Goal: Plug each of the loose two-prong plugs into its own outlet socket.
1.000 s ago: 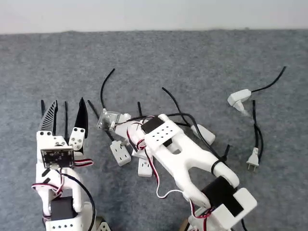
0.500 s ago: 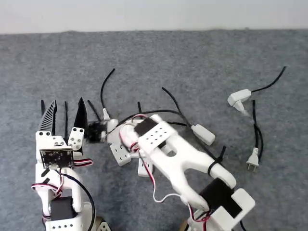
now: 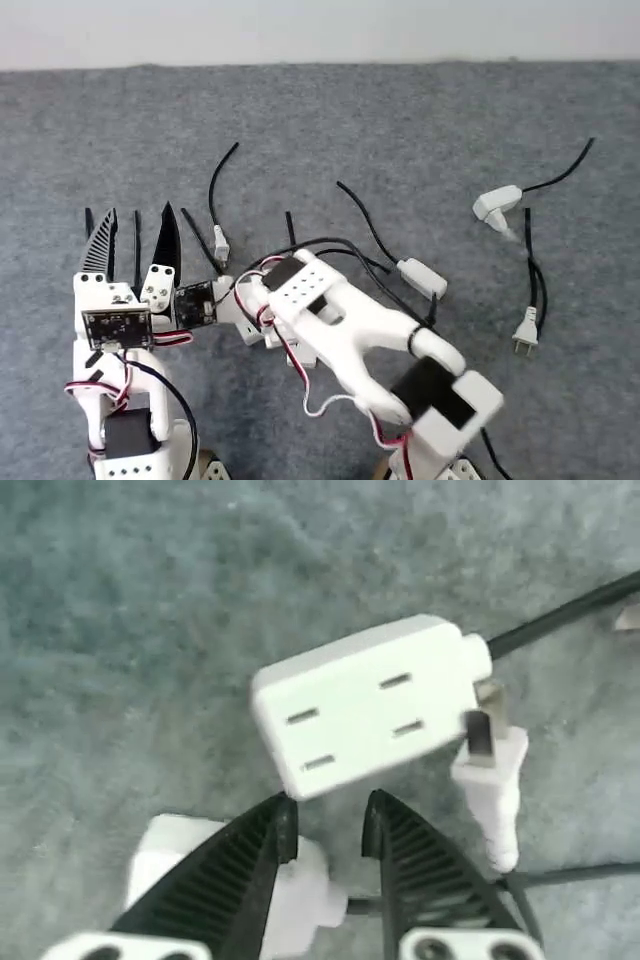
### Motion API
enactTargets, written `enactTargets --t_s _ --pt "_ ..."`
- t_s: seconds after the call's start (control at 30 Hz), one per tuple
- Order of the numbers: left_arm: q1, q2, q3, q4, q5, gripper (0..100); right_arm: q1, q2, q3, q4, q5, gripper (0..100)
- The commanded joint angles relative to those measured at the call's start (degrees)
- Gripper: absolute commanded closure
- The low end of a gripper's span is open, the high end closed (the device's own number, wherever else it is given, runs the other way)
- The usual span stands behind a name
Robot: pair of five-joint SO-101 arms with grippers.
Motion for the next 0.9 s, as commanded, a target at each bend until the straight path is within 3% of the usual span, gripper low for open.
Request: enactTargets --t_s 0.0,0.27,0.7,0.87 --pt "-0.2 -0.9 -2.9 -1.8 0.6 78 2.9 0.9 -7.2 2.6 1.0 88.0" --pt "-0.2 -0.9 -2.9 -1.8 -0.3 78 3.3 1.2 -12.6 9.1 0.6 87.9" --pt "-0.3 -0.9 -2.6 -3.3 -1.3 78 3.7 0.7 -16.0 5.5 -0.2 87.9" --pt "-4.4 -0.9 -4.8 -3.5 -0.7 78 3.7 2.2 -18.0 5.5 -0.2 82.3"
